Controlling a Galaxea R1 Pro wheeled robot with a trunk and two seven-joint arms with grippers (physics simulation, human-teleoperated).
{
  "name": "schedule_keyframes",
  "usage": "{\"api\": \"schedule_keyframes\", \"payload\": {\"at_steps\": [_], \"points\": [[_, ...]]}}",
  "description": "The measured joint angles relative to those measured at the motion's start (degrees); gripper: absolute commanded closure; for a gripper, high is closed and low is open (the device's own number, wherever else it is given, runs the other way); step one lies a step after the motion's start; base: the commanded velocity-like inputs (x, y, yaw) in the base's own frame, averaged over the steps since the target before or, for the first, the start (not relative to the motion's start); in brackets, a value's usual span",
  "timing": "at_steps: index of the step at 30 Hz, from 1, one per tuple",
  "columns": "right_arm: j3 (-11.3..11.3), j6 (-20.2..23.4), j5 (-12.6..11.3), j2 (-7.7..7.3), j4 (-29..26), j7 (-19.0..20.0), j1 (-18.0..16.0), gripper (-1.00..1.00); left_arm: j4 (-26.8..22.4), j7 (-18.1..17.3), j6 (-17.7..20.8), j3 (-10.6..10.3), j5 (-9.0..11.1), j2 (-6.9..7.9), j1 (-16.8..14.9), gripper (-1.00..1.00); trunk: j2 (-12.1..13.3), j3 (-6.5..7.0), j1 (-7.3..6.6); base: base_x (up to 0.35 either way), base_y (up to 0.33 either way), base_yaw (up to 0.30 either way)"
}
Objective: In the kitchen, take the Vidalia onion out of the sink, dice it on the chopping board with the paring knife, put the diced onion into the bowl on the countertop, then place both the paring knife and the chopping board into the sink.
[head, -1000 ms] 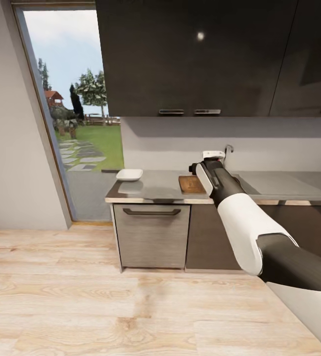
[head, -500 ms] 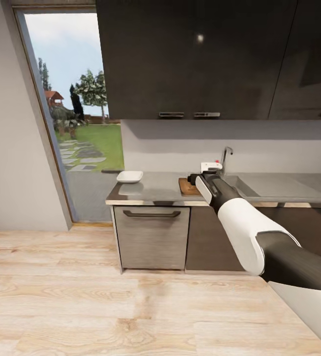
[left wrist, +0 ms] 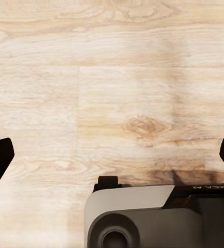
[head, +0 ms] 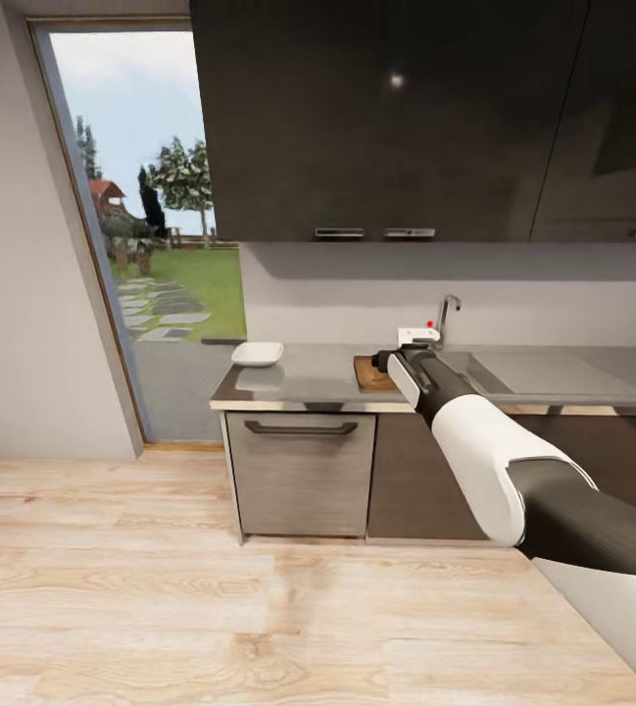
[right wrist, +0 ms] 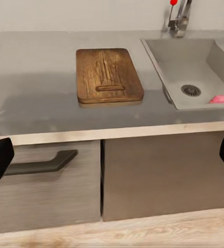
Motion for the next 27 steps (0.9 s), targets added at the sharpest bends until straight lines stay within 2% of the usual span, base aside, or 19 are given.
{"api": "schedule_keyframes", "payload": {"at_steps": [11,18,27], "points": [[0.07,-0.01,0.07,-0.99,0.24,0.00,0.01,-1.00,0.00,0.00,0.00,0.00,0.00,0.00,0.00,-1.00,4.42,1.98,-2.42,0.000,0.000,0.000],[0.02,-0.07,0.06,-1.13,1.57,0.00,0.04,-1.00,0.00,0.00,0.00,0.00,0.00,0.00,0.00,-1.00,7.23,3.24,-3.96,0.000,0.000,0.000],[0.00,-3.08,0.06,-1.15,5.08,-0.01,0.09,-1.00,0.01,0.00,0.00,0.00,0.00,0.00,0.00,-1.00,10.84,4.86,-5.94,0.000,0.000,0.000]]}}
